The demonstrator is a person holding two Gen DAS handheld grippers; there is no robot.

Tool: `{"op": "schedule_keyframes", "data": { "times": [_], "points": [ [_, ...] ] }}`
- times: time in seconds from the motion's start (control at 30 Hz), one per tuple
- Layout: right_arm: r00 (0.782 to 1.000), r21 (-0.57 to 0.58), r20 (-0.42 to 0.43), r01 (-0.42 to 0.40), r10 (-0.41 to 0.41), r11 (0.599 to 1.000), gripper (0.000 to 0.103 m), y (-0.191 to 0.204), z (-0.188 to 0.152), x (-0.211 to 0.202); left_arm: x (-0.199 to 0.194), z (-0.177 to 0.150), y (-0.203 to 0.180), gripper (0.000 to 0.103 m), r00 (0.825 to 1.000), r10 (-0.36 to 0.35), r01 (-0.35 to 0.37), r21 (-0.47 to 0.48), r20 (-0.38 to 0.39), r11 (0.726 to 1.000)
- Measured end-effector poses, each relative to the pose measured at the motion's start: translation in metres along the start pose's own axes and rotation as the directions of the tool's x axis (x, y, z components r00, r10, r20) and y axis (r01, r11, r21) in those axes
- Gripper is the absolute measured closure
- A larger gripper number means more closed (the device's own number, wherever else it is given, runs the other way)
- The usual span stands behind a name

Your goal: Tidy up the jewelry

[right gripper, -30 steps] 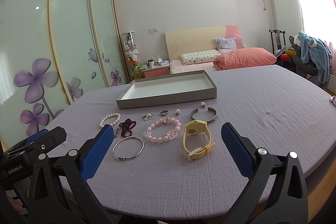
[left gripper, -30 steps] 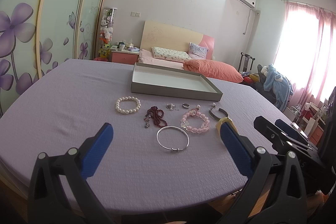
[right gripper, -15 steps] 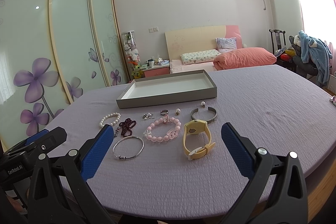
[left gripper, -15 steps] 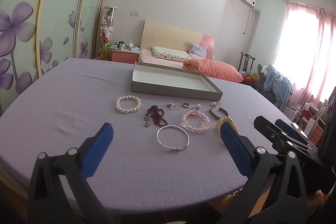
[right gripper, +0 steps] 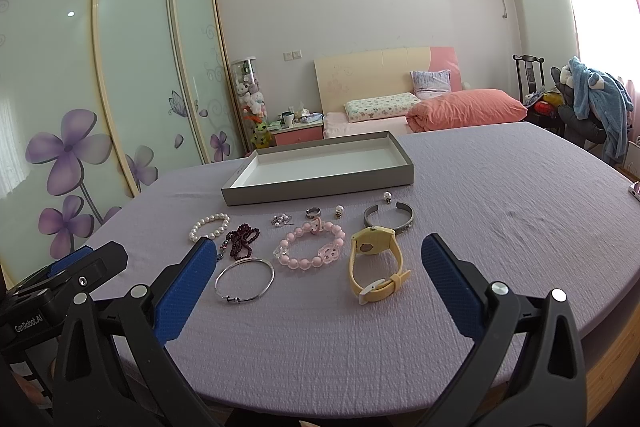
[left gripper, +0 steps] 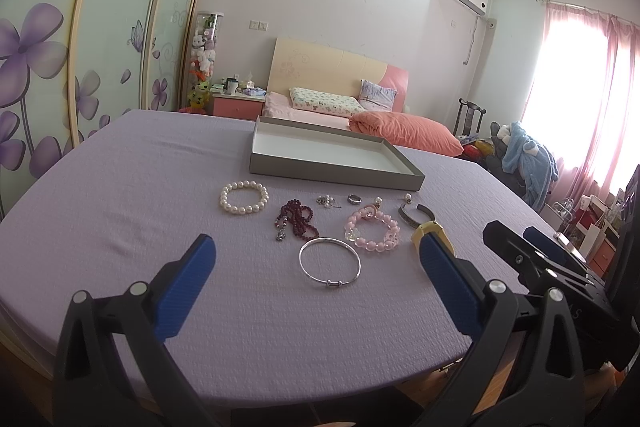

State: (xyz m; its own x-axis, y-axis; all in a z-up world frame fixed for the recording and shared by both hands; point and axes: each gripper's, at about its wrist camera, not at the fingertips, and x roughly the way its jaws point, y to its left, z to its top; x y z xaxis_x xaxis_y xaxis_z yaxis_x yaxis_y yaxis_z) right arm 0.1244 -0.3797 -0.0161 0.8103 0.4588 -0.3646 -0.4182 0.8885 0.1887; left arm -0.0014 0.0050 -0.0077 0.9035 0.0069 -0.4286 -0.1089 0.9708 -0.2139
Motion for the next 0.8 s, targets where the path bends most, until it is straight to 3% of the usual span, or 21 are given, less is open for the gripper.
{"op": "schedule_keyframes", "data": {
  "times": [0.37, 0.57, 0.8],
  "points": [
    [1.0, 0.007, -0.016, 0.003, -0.003, 1.0, 0.001, -0.002, -0.013, 0.013, 0.008, -0.006, 0.001, 0.002, 1.0, 0.005, -0.005, -0.005, -0.015, 1.0],
    [0.992, 0.021, -0.12, 0.047, -0.044, 0.999, 0.001, -0.017, -0.024, 0.042, 0.021, -0.004, 0.002, 0.002, 0.998, -0.002, 0.0, -0.02, -0.061, 1.0],
    [0.968, 0.019, -0.236, 0.088, -0.081, 0.996, 0.001, -0.032, -0.019, 0.072, 0.052, -0.012, 0.011, 0.002, 0.984, -0.039, 0.029, -0.057, -0.173, 0.998]
  ]
}}
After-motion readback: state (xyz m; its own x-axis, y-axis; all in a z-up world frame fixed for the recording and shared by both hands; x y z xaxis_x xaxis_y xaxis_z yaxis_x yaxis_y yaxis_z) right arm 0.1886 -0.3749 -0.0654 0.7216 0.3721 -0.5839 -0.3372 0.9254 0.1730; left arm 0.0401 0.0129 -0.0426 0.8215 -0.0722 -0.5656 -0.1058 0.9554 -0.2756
